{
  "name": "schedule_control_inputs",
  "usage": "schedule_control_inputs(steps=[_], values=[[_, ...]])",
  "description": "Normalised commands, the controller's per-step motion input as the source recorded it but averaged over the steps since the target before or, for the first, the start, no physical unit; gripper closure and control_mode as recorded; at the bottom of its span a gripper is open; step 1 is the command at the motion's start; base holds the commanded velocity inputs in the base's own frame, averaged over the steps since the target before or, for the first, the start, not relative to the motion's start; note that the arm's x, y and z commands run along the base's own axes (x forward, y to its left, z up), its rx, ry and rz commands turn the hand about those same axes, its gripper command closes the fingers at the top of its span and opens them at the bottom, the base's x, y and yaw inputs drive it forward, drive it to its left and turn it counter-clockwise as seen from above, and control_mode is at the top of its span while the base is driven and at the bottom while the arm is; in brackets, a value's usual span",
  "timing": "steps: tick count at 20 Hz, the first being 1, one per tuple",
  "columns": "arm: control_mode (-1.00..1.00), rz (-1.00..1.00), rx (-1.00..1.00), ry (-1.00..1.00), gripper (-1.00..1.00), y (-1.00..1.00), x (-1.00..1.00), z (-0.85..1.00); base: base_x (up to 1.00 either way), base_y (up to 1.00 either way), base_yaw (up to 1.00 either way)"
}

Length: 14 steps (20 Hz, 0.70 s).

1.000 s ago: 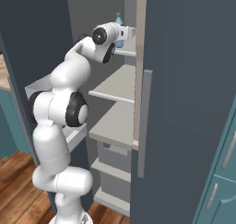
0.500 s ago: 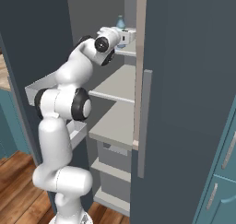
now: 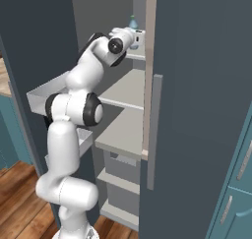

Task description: Take the bottled waters from the counter and place them in the freezer to freeze. Close the freezer door after placing the bottles.

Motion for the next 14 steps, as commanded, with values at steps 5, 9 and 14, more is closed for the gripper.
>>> schedule_control_inputs(steps=[5, 9, 14], values=[[-1.0, 0.0, -0.03, 0.06, 1.0, 0.0, 0.22, -0.15, 0.0, 0.0, 0.0], [-1.0, 0.0, 0.0, 0.0, 1.0, 0.0, 0.09, -0.05, 0.0, 0.0, 0.0], [-1.0, 0.0, 0.0, 0.0, -1.0, 0.0, 0.0, -0.01, 0.0, 0.0, 0.0]])
